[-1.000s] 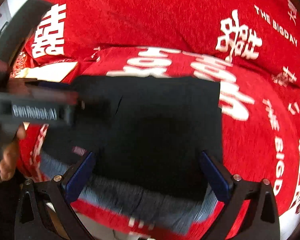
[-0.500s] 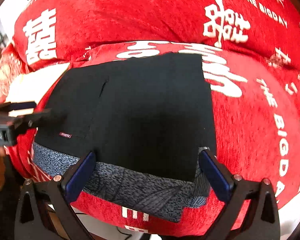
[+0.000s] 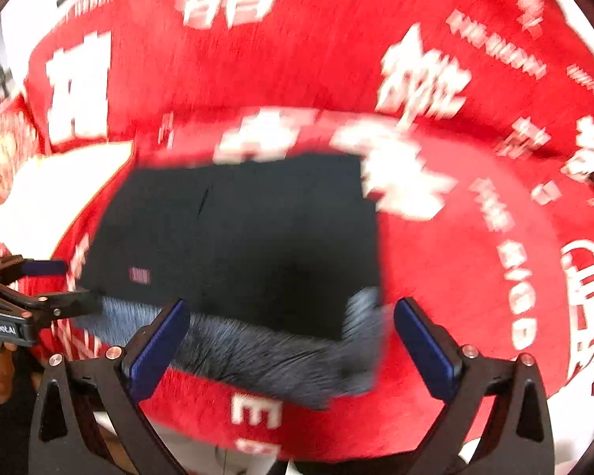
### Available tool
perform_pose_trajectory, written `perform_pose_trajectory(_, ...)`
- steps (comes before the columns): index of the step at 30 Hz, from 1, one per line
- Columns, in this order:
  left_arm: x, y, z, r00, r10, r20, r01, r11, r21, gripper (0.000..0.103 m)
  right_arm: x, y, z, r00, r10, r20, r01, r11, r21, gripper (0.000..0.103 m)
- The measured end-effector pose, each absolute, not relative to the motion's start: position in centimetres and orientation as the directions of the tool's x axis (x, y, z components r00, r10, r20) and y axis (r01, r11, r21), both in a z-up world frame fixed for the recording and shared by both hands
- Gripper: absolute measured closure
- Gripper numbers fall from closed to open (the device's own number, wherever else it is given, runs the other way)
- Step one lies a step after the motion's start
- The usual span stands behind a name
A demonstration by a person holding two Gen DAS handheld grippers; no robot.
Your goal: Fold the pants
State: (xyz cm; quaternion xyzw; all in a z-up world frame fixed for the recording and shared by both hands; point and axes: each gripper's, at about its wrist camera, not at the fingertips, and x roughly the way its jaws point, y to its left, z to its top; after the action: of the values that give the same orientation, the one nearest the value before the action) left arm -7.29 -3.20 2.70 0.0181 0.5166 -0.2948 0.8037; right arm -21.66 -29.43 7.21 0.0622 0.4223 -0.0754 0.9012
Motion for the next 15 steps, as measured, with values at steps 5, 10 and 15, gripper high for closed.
perform_pose_trajectory(5,-3.5,-3.4,0.8,0.22,-0.476,-0.852,0.453,0.823,-0.343,0.001,-21.0,-35.0,3.5,0.525,0.064,-0.849,0.228,0.95,0.212,0.0)
perform_pose_trajectory(10,-2.8,-4.8,-1.0,0.162,-0.494,-0.854,0.46,0.804,-0.377,0.001,-20.1,-37.0,1.9,0.558,0.213,-0.802,0.219,0.895,0.39,0.0)
perform_pose_trajectory(15,-2.8,-5.7,-1.5,0.169,-0.485,-0.858,0.476,0.802,-0.36,0.001,-17.2,-36.1,-0.9,0.465,0.303,-0.832,0.16,0.895,0.416,0.0)
